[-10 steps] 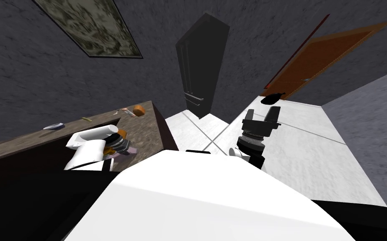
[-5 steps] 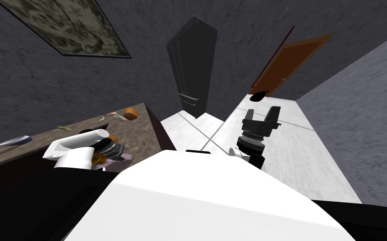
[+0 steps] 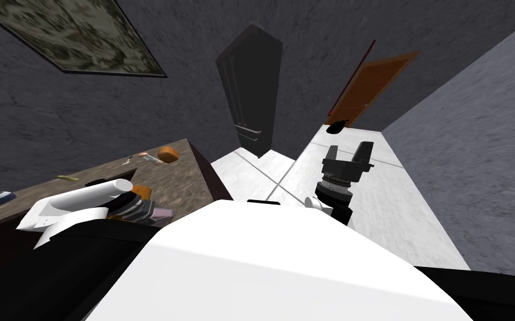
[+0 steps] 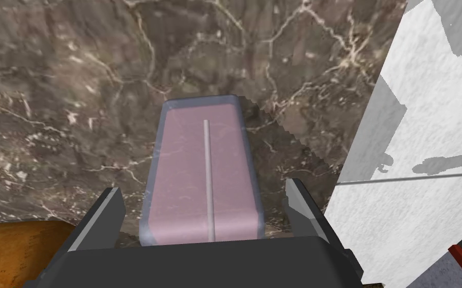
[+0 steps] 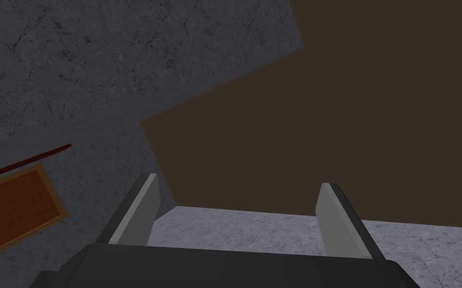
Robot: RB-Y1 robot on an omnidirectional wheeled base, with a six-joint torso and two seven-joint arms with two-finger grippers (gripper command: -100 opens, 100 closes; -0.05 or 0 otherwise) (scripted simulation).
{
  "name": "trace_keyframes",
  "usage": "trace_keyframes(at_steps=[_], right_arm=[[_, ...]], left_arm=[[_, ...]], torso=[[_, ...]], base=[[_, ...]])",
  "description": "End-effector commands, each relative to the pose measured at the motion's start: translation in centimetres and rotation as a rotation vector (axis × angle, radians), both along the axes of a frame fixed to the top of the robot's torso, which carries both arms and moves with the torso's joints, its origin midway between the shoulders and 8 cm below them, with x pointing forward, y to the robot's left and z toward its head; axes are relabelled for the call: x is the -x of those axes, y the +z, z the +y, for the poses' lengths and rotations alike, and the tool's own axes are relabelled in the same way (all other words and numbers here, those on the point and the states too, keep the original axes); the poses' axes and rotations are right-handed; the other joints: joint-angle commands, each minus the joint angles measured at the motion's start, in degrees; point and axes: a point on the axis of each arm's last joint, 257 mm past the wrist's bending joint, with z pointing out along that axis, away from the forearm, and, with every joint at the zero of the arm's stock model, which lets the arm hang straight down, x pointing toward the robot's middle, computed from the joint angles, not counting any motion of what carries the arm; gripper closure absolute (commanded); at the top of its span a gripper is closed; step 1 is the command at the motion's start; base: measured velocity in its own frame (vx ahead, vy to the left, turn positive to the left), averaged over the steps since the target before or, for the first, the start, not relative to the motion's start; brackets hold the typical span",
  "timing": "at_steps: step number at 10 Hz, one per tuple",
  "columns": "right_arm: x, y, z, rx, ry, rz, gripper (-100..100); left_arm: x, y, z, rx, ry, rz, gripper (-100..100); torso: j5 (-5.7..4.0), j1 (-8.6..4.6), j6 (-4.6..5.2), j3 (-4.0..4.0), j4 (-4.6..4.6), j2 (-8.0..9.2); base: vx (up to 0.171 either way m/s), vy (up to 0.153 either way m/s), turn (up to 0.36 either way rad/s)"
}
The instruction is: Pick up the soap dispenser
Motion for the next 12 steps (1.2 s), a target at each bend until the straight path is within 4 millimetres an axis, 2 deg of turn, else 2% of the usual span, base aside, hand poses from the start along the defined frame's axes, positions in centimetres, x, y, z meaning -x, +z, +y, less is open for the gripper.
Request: trace_keyframes(at_steps=[1,2,3,4,5,9,10,11,12], right_arm=[[0.0,0.0,0.0,0.000,0.000,0.000,0],[0.0,0.0,0.0,0.000,0.000,0.000,0],[0.0,0.0,0.0,0.000,0.000,0.000,0],[0.0,0.0,0.0,0.000,0.000,0.000,0],[0.0,0.0,0.0,0.000,0.000,0.000,0],[0.0,0.0,0.0,0.000,0.000,0.000,0],[0.0,0.0,0.0,0.000,0.000,0.000,0],[0.0,0.0,0.0,0.000,0.000,0.000,0],[0.0,0.0,0.0,0.000,0.000,0.000,0]], left_arm=[[1.2,0.9,0.3,-0.019,0.034,-0.018,-100],[3.0,1.1,0.5,-0.025,0.054,0.007,-100],[3.8,1.1,0.5,-0.026,0.060,0.023,-100],[3.0,1.0,0.7,-0.023,0.055,0.014,-100],[3.1,1.0,0.7,-0.024,0.055,0.015,100],[3.1,1.0,0.7,-0.024,0.056,0.015,100],[3.1,1.0,0.7,-0.024,0.056,0.015,0],[2.0,-0.1,0.5,-0.003,0.021,0.030,100],[0.7,-0.1,0.3,0.000,0.007,0.012,100]], torso=[[0.00,0.00,0.00,0.00,0.00,0.00],[-0.02,-0.02,0.13,0.03,0.01,0.07],[0.00,0.02,0.04,0.03,0.01,0.05],[0.01,0.01,0.01,-0.01,0.00,-0.02],[0.00,-0.01,0.04,-0.05,-0.02,-0.09],[0.01,0.02,0.06,-0.08,-0.03,-0.13],[0.01,0.02,0.06,-0.08,-0.03,-0.14],[0.01,0.01,0.05,-0.08,-0.03,-0.14],[0.18,0.08,-0.23,-0.13,-0.09,-0.20]], base=[[-0.054,0.012,-0.321],[-0.047,0.021,-0.201],[-0.015,0.013,0.017],[-0.004,0.003,0.012],[0.000,0.000,0.000],[0.000,0.000,0.000],[0.000,0.000,0.000],[0.056,-0.006,0.300],[0.060,-0.024,0.250]])
